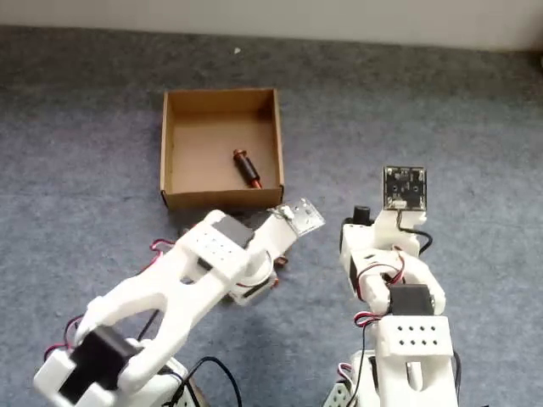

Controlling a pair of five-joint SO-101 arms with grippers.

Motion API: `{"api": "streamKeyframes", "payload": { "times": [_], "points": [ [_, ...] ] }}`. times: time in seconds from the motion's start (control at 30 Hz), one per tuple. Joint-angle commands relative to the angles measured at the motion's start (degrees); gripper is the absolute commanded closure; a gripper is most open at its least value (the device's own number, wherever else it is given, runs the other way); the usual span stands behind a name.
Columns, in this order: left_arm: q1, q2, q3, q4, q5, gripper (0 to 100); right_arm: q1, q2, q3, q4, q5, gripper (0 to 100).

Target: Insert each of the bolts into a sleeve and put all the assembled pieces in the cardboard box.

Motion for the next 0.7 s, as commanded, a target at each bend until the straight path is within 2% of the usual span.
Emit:
{"api": "streamKeyframes", "payload": {
  "times": [0.0,0.17,0.37,0.57,0.67],
  "points": [
    [-0.6,8.9,-6.5,-1.8,-0.6,80,0.7,-1.3,-0.6,-1.5,-0.7,99.4],
    [-2.9,14.3,-9.9,-1.9,-0.4,82,0.7,-1.3,-0.6,-1.5,-0.7,99.4],
    [-1.8,14.4,-10.0,-2.0,-0.5,100,0.7,-1.3,-0.6,-1.5,-0.6,99.4],
    [-2.2,13.7,-10.1,-1.8,0.4,100,0.7,-1.3,-0.6,-1.5,-0.6,99.4],
    [-2.4,9.4,-9.6,-1.7,4.9,100,0.7,-1.3,-0.6,-1.5,-0.6,99.4]
  ]
}}
